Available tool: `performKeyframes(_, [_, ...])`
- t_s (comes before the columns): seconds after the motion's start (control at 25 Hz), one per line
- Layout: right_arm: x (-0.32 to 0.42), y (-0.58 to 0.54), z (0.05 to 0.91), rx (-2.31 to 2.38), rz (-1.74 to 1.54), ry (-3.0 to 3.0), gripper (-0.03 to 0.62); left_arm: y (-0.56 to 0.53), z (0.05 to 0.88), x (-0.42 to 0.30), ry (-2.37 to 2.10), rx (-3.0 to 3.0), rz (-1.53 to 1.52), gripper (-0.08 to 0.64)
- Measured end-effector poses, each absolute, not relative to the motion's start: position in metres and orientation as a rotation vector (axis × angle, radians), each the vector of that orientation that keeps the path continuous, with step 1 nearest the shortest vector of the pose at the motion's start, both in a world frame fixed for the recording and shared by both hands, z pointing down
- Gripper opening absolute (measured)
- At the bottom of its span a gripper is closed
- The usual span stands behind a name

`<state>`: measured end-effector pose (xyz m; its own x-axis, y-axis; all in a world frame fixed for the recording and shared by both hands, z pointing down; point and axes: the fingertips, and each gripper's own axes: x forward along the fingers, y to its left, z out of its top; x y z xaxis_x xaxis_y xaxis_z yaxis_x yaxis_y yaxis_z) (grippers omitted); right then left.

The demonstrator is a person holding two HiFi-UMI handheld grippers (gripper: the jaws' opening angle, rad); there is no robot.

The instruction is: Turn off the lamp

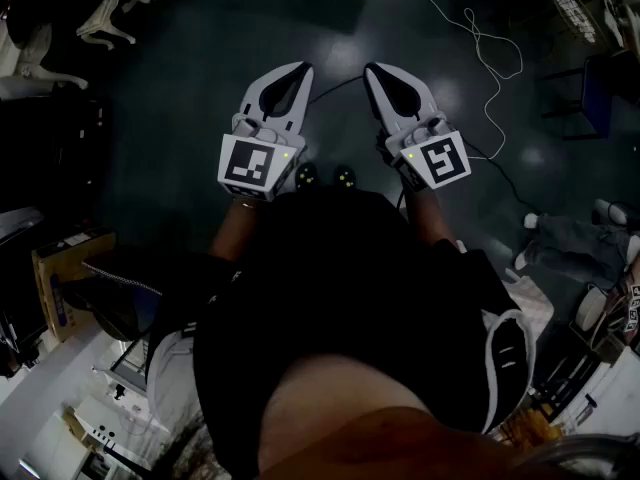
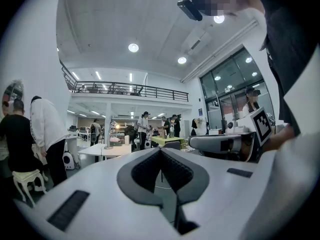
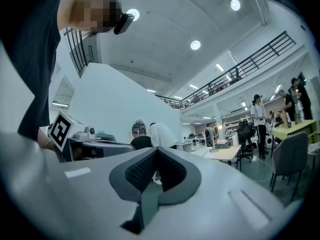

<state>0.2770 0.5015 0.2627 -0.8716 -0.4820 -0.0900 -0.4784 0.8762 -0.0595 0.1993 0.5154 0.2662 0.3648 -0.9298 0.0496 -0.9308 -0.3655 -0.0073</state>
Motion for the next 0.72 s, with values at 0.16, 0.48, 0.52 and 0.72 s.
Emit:
performKeyframes(0.16, [0.276, 0.504, 0.262, -0.753, -0.053, 2.945, -0.015, 0.518, 0.273, 0.196, -1.777, 2.575, 0.096, -0.005])
performKeyframes(0.48, [0.284, 0.501, 0.26, -0.772, -0.079, 2.917, -0.017, 0.519, 0.272, 0.194, -1.784, 2.57, 0.097, -0.005])
performKeyframes(0.52, [0.287, 0.5, 0.26, -0.773, -0.088, 2.908, -0.017, 0.518, 0.273, 0.195, -1.787, 2.57, 0.102, -0.005])
performKeyframes(0.72, [0.317, 0.495, 0.255, -0.77, -0.11, 2.858, -0.017, 0.514, 0.273, 0.216, -1.783, 2.585, 0.128, -0.005])
